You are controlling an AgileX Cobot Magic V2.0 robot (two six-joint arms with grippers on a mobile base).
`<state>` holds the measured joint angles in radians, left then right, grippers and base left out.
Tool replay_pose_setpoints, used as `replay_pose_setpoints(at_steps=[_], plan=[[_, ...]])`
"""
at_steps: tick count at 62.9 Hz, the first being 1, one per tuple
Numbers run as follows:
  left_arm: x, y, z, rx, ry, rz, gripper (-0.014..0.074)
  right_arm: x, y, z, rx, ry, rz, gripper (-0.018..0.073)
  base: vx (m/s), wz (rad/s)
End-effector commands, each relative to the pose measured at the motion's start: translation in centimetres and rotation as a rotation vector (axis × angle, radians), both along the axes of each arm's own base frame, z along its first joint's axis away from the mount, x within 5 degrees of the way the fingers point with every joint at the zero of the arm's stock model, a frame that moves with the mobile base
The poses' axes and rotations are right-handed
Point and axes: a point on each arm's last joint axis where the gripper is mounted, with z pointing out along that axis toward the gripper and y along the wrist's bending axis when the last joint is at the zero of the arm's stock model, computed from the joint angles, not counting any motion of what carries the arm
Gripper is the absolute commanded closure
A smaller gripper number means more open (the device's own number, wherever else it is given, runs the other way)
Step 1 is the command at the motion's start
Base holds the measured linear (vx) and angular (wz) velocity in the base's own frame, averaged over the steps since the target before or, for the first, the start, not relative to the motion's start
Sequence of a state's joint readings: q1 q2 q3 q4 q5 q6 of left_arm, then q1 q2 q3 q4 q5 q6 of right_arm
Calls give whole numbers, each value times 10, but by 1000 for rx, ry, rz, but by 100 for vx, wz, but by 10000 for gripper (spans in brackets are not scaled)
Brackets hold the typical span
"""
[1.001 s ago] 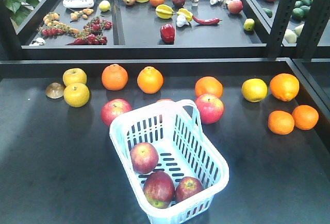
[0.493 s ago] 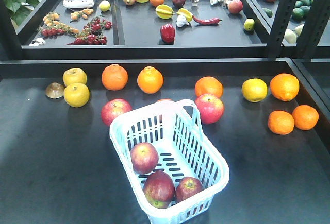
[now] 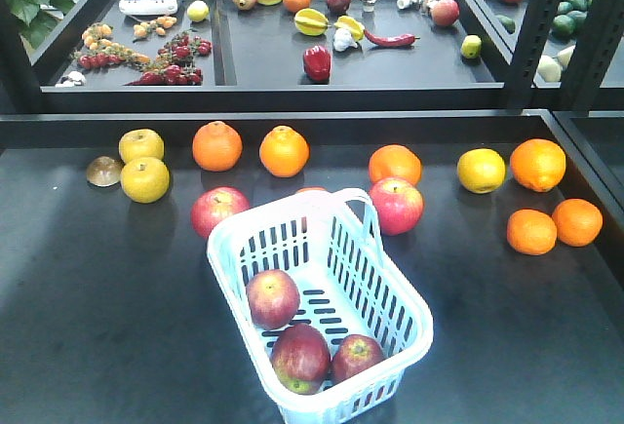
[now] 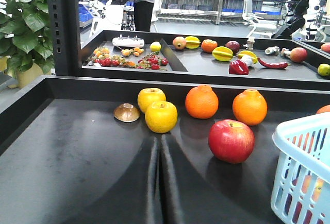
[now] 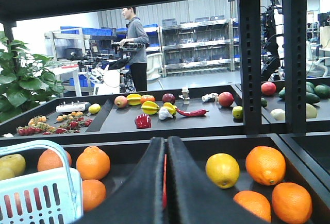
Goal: Pick three apples into basket with both arms
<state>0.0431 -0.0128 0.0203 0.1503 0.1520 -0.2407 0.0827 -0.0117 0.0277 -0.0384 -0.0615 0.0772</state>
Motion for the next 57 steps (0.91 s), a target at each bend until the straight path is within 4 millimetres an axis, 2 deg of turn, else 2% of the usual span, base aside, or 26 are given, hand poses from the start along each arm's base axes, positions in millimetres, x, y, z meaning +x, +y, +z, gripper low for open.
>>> replay_pose_setpoints(at_steps=[1,57], plan=[[-2,-1,14,-11,-110,-14,602,-1,0,0,-27,-51,-6,568,0,0],[-2,-1,14,-11,-110,-14,602,0,0,-5,-98,1,-13,568,0,0]])
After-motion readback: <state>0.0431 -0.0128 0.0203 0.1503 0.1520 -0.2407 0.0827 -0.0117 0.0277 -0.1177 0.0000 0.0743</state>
